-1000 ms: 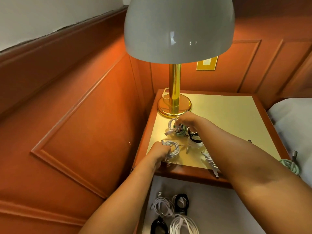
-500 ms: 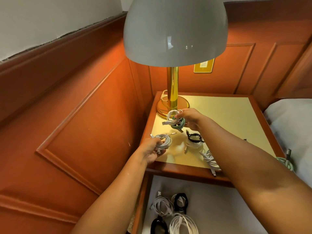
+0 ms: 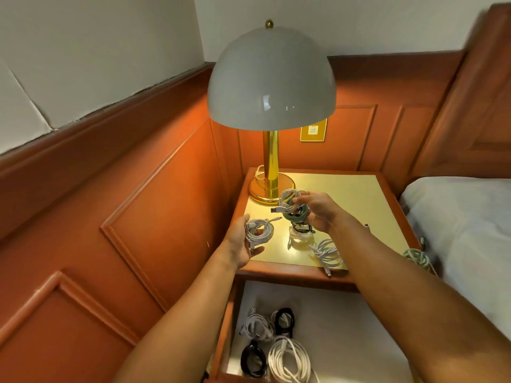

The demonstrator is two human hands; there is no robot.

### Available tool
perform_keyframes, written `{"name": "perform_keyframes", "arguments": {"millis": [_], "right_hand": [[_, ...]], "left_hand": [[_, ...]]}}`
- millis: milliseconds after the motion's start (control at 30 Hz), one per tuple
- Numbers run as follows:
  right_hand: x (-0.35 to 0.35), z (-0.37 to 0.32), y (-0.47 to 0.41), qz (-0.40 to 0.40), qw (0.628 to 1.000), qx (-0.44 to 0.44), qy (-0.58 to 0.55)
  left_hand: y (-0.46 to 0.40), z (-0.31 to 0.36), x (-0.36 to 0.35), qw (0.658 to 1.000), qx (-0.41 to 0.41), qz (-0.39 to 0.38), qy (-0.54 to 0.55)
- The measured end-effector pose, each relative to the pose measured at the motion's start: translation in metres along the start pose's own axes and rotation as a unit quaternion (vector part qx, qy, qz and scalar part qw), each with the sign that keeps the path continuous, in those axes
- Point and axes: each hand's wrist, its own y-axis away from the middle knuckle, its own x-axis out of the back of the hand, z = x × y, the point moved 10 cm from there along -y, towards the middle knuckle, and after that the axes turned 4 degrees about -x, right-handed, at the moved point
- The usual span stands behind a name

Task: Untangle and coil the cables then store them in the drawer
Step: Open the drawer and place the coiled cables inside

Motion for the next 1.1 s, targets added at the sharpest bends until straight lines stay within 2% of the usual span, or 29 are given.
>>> {"name": "perform_keyframes", "arguments": {"millis": [333,667,900,1000,1100], "right_hand": [[0.048,0.051,0.097,0.031,0.998,0.021,-0.053],[0.105,0.151,0.138,0.107,0.992,-0.042,-0.05],[0.142,0.24,0.122,0.112,0.981,-0.149,0.048],[0.158,0.265,0.118,0.092,0.97,-0.199,0.107],[0.169,0.28,0.115,0.054,0.952,-0.236,0.188]], "left_hand": [[0.049,-0.04,-0.027,0.998,-0.025,-0.033,-0.042],[0.068,-0.126,-0.049,0.977,-0.004,-0.104,-0.186],[0.046,-0.175,-0.052,0.92,-0.011,-0.142,-0.365],[0.035,-0.197,-0.064,0.876,0.0,-0.176,-0.449],[0.028,-0.218,-0.079,0.812,0.001,-0.215,-0.543]]}}
